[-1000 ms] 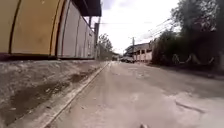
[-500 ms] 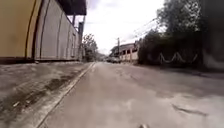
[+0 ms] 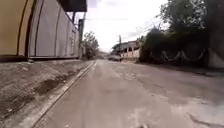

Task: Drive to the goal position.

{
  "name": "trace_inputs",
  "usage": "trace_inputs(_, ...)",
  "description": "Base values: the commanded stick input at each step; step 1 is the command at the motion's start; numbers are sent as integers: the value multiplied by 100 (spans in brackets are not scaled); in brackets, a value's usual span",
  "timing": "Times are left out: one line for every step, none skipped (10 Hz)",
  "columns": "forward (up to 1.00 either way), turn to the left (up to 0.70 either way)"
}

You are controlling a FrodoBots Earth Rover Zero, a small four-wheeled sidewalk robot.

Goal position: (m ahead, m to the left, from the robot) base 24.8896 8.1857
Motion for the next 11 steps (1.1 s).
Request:
trace_inputs(70,28)
trace_inputs(70,35)
trace_inputs(70,35)
trace_inputs(70,35)
trace_inputs(70,35)
trace_inputs(70,29)
trace_inputs(70,18)
trace_inputs(70,7)
trace_inputs(70,0)
trace_inputs(70,0)
trace_inputs(70,0)
